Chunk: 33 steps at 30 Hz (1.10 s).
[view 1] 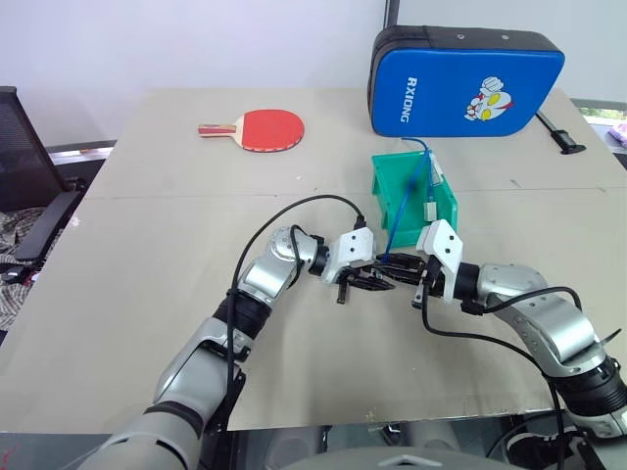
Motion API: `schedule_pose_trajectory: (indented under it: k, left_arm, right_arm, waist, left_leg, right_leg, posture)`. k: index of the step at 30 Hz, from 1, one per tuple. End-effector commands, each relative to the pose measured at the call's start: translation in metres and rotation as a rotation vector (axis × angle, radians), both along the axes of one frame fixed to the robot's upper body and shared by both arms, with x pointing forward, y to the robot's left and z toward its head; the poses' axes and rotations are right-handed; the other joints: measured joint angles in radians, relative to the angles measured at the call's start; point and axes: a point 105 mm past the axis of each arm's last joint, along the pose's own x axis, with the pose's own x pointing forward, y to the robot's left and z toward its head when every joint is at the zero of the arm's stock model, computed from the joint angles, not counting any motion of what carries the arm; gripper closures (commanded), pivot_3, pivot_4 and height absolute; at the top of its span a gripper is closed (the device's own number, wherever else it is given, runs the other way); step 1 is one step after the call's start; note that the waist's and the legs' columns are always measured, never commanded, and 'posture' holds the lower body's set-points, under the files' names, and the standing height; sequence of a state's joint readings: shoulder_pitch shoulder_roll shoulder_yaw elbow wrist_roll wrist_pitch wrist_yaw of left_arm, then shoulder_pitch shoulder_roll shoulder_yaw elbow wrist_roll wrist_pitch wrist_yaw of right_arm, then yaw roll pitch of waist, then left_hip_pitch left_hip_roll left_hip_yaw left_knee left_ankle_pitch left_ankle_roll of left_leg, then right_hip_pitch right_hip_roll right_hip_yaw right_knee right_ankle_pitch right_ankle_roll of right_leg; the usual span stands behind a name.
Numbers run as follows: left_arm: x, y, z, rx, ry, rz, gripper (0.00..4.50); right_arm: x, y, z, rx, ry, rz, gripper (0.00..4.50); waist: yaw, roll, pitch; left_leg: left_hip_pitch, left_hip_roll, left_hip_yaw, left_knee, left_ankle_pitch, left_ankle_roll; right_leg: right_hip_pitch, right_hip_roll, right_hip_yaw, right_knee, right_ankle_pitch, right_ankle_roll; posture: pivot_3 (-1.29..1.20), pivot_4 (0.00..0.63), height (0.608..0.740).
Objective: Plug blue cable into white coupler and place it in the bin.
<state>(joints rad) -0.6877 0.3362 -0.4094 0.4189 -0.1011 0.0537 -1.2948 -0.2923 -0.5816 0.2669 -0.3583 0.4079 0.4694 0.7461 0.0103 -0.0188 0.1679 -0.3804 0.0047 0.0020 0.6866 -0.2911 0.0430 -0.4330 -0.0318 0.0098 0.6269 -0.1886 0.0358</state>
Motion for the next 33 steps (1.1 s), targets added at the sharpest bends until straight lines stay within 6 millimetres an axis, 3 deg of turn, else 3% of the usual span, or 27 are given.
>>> schedule_pose_trajectory:
  k: [1, 11, 23, 33]
  left_arm:
    - [-0.011, -0.006, 0.003, -0.004, 0.013, -0.070, 3.88]
    - [-0.010, -0.007, 0.006, -0.001, 0.007, -0.076, 3.88]
    - [-0.008, -0.008, 0.007, 0.004, -0.005, -0.083, 3.88]
    - [-0.012, -0.011, 0.006, -0.003, -0.008, -0.085, 3.88]
  right_arm:
    - [-0.003, 0.004, -0.010, -0.040, 0.004, 0.037, 4.50]
    - [-0.004, -0.007, -0.027, -0.138, 0.017, 0.058, 4.50]
    - [0.001, -0.011, -0.021, -0.185, 0.017, 0.084, 4.50]
    - [-0.005, 0.003, -0.049, -0.273, 0.097, 0.125, 4.50]
  waist:
    - [0.000, 0.000, 0.000]
    - [0.000, 0.000, 0.000]
    - [0.001, 0.000, 0.000]
    - [0.000, 0.000, -0.003]
  left_leg:
    - [0.000, 0.000, 0.000, 0.000, 0.000, 0.000]
    - [0.000, 0.000, 0.000, 0.000, 0.000, 0.000]
    - [0.000, 0.000, 0.000, 0.000, 0.000, 0.000]
    - [0.001, 0.000, 0.000, 0.000, 0.000, 0.000]
  right_leg:
    - [0.000, 0.000, 0.000, 0.000, 0.000, 0.000]
    - [0.000, 0.000, 0.000, 0.000, 0.000, 0.000]
    - [0.000, 0.000, 0.000, 0.000, 0.000, 0.000]
    - [0.001, 0.000, 0.000, 0.001, 0.000, 0.000]
  posture:
    - [0.00, 0.150, 0.740]
    - [0.00, 0.150, 0.740]
    - [0.00, 0.150, 0.740]
    - [0.00, 0.150, 0.740]
